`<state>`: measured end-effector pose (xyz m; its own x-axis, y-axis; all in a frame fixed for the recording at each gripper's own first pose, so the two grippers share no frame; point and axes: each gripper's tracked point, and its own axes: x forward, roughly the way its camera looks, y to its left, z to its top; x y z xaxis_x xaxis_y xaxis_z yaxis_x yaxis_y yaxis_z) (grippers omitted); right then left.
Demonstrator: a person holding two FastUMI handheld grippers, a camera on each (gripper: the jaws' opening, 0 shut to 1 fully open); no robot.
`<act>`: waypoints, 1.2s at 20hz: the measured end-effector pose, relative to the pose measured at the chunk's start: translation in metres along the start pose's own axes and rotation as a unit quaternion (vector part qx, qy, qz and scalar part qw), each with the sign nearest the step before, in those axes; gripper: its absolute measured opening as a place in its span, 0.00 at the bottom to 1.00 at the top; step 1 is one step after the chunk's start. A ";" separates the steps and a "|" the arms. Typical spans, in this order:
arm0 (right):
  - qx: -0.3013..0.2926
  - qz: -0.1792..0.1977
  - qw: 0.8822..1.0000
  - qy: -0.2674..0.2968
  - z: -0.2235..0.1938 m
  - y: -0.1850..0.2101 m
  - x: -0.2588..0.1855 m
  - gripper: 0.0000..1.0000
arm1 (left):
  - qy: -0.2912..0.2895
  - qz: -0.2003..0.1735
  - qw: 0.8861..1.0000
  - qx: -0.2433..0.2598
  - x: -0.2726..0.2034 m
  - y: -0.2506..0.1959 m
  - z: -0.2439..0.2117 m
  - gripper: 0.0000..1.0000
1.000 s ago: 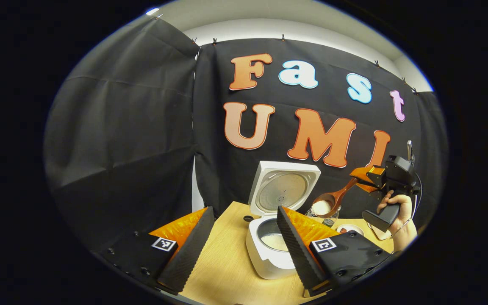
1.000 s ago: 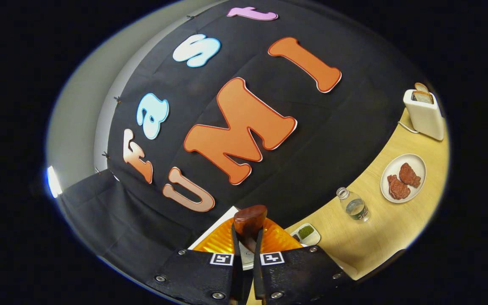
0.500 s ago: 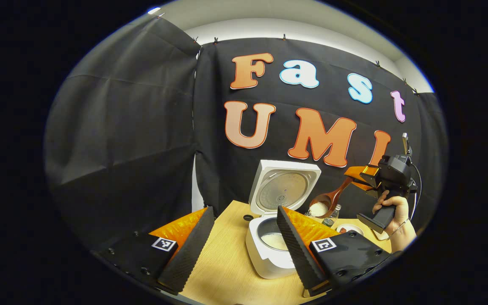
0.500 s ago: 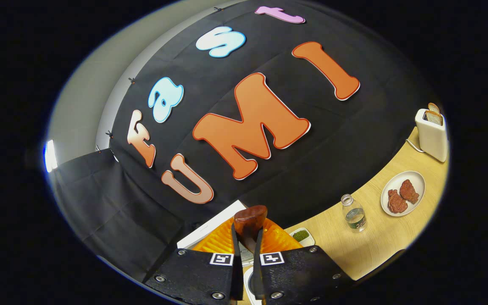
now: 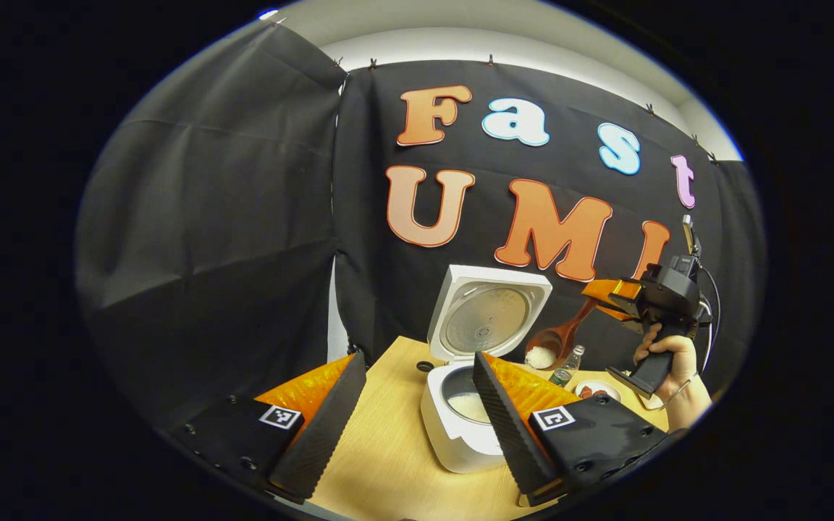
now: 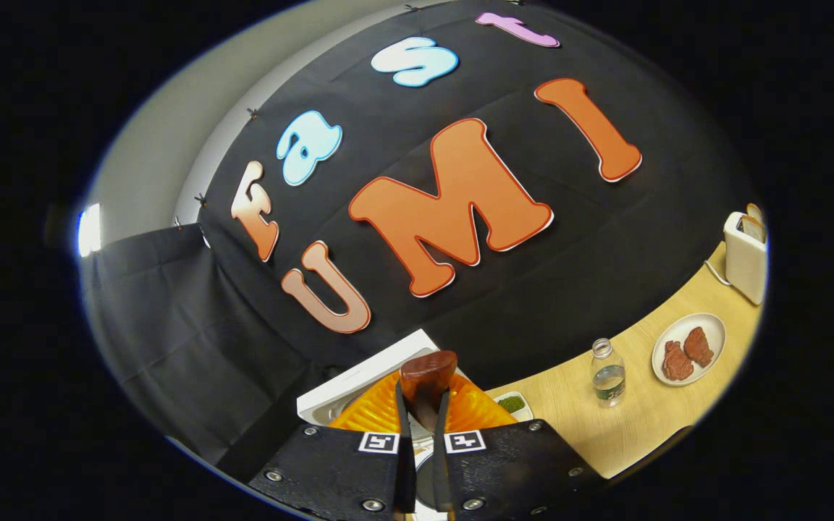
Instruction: Close the left gripper, press the button to open the rice cooker; take a wooden spoon from the chopstick holder with the right hand, scoop a spoonful of rice and pour it into the rice cooker, then put the wooden spoon back into the chopstick holder.
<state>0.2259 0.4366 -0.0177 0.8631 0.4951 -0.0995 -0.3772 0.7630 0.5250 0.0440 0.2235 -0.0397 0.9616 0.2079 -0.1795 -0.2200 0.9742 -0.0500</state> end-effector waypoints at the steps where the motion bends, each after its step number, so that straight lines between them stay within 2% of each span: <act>1: -0.008 0.001 1.000 0.001 -0.002 0.001 0.000 0.08 | 0.000 0.000 1.000 -0.001 -0.001 0.000 0.000 1.00; 12: -0.119 0.026 0.993 0.002 -0.018 0.020 0.001 0.08 | 0.005 0.004 1.000 -0.006 0.001 0.005 -0.007 1.00; 17: -0.190 0.040 0.981 0.008 -0.035 0.032 0.001 0.08 | 0.006 0.010 1.000 -0.007 0.001 0.011 -0.008 1.00; 21: -0.217 0.051 0.975 0.012 -0.045 0.041 0.002 0.08 | 0.007 0.019 1.000 -0.008 0.000 0.019 -0.011 1.00; 24: -0.259 0.054 0.964 0.012 -0.050 0.045 0.002 0.08 | 0.009 0.024 1.000 -0.009 -0.003 0.023 -0.015 1.00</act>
<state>0.1938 0.4926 -0.0371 0.8041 0.5874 -0.0910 -0.5864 0.8090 0.0408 0.0338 0.2445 -0.0546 0.9465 0.2529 -0.2007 -0.2693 0.9613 -0.0585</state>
